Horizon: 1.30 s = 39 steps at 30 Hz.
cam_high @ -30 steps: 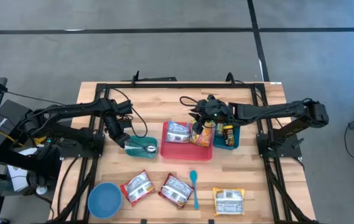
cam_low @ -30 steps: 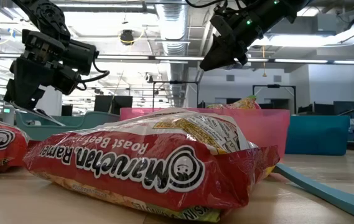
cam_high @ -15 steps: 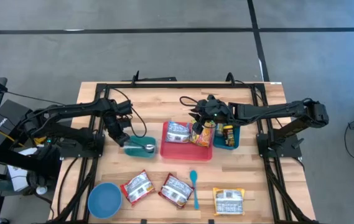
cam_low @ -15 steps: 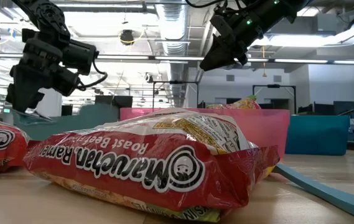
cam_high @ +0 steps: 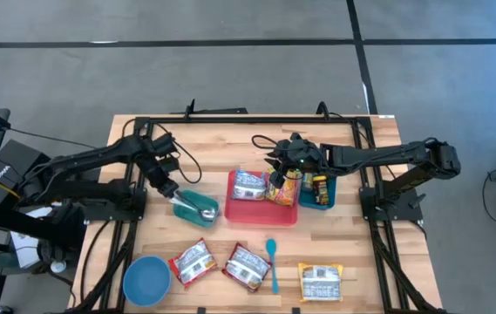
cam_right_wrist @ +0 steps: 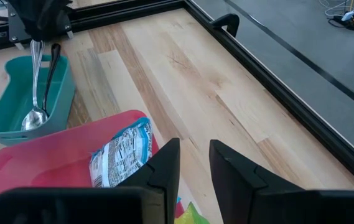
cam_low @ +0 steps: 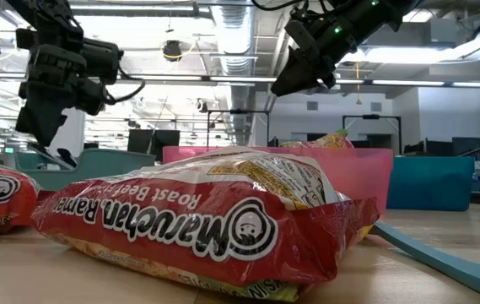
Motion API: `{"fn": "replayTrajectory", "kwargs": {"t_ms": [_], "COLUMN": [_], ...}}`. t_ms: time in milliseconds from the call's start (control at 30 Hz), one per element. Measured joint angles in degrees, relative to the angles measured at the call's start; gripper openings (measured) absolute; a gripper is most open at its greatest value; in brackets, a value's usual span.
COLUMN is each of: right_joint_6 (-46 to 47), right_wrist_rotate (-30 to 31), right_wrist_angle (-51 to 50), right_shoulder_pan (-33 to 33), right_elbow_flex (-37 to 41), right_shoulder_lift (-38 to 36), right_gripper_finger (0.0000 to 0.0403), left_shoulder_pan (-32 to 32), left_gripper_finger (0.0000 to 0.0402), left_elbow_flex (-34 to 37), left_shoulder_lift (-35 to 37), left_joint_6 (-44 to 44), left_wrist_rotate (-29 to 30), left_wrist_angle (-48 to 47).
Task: Pick & Place Food Item
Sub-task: Put the silver spoon into the green bin, then adjust the red bin
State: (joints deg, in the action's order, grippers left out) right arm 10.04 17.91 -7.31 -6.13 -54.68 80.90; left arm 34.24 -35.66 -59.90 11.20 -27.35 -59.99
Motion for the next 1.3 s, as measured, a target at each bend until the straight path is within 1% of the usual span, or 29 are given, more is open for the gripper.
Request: {"fn": "replayTrajectory", "kwargs": {"t_ms": [133,267,500,633,800,900,1000,1133,1300], "right_joint_6": [0.0,0.0,0.0,0.0,0.0,0.0,0.0,0.0,0.0], "right_wrist_rotate": [0.0,0.0,0.0,0.01,0.0,0.02,0.02,0.02,0.02], "right_wrist_angle": [0.0,0.0,-0.02,-0.02,-0.02,-0.02,-0.07,-0.25,-1.05], "right_shoulder_pan": [0.02,0.0,0.02,0.01,0.02,0.02,0.0,0.0,0.0], "right_elbow_flex": [0.0,0.02,0.02,0.0,0.02,0.02,0.01,0.0,0.02], "right_shoulder_lift": [0.0,0.0,0.0,0.0,0.0,0.0,0.0,0.0,0.0], "right_gripper_finger": [0.0081,0.0081,0.0081,0.0081,0.0081,0.0081,0.0081,0.0081,0.0081], "left_shoulder_pan": [-0.02,-0.02,-0.07,-0.09,-0.34,-1.52,-3.55,-7.72,-14.07], "left_gripper_finger": [0.0072,0.0072,0.0072,0.0072,0.0072,0.0072,0.0072,0.0072,0.0072], "left_elbow_flex": [0.0,0.0,0.0,0.0,0.0,0.0,0.0,0.0,0.07], "left_shoulder_lift": [2.66,4.75,8.25,9.99,10.49,10.12,9.9,9.37,7.46], "left_joint_6": [0.09,0.18,0.2,0.2,0.24,0.27,0.25,0.24,0.2], "left_wrist_rotate": [0.01,1.55,2.03,2.02,2.02,2.07,2.01,2.05,2.0], "left_wrist_angle": [0.08,1.6,11.91,24.09,45.68,59.17,69.4,77.33,80.23]}}
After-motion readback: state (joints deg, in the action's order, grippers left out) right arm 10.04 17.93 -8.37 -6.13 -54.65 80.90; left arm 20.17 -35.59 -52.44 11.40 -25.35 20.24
